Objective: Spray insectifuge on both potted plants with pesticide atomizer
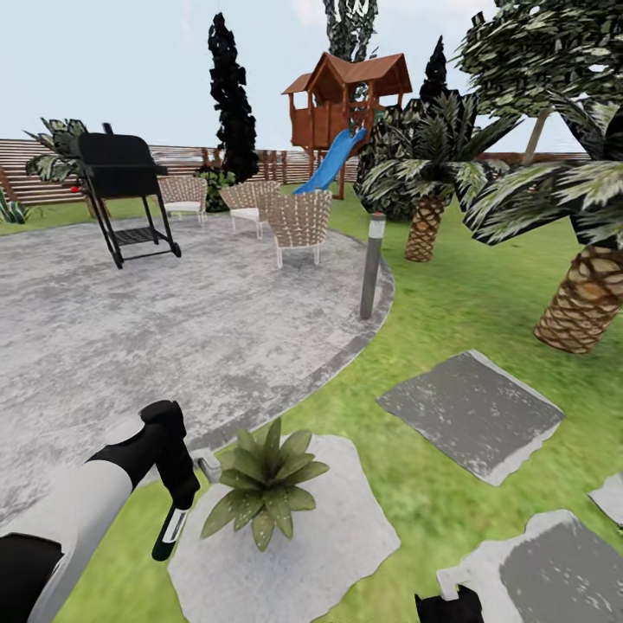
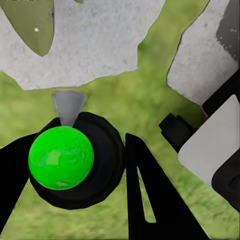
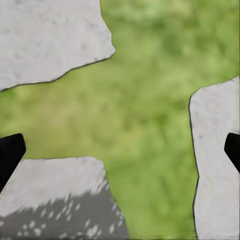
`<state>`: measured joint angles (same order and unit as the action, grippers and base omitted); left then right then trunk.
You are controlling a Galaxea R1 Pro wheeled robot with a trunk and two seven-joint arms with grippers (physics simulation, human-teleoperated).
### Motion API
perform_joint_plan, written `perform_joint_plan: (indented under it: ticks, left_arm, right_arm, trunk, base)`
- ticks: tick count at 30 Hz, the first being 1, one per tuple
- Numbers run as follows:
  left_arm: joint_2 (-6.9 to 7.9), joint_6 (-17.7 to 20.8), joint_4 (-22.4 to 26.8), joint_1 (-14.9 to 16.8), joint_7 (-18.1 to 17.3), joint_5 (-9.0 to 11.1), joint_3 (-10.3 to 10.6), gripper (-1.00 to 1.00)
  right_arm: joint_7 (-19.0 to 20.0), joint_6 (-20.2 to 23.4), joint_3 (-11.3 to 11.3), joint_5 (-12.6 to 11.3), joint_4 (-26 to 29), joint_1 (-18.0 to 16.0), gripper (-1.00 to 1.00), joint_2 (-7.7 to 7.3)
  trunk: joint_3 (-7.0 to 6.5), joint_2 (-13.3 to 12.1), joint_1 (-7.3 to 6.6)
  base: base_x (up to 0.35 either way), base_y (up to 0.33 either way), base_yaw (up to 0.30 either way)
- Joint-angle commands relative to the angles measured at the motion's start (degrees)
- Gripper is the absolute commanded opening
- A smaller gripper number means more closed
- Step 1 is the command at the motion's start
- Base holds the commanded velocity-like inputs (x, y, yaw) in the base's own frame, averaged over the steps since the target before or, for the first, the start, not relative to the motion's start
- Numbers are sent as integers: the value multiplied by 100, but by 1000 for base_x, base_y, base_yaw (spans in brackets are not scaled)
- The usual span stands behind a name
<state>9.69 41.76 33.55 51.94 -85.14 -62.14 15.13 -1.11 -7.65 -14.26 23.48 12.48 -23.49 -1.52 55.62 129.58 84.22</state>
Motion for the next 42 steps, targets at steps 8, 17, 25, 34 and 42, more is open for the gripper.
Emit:
perform_joint_plan:
  ticks: [8, 17, 25, 34, 42]
  left_arm:
    - [23, 61, -1, -62, 8, -18, 42, -100]
    - [28, 69, -65, -61, 34, -13, 14, -100]
    - [42, 78, -162, -163, 359, 7, 7, -100]
    - [33, 49, -155, -165, 342, -5, 22, -100]
    - [24, 43, -128, -140, 305, -8, 34, -100]
  right_arm:
    - [-12, -26, -42, 60, -9, -6, 100, 3]
    - [-12, -26, -42, 60, -9, -6, 100, 3]
    - [-12, -25, -42, 59, -10, -6, 100, 3]
    - [-12, -26, -42, 57, -11, -6, 100, 3]
    - [-12, -26, -42, 56, -9, -6, 100, 3]
  trunk:
    - [5, 2, -1]
    - [5, 2, -1]
    - [5, 2, -1]
    - [0, 2, -1]
    - [-13, 2, -1]
  base:
    - [-5, 302, -275]
    - [-71, 302, -275]
    - [-70, 303, -235]
    - [-20, 286, -107]
    - [0, 14, -258]
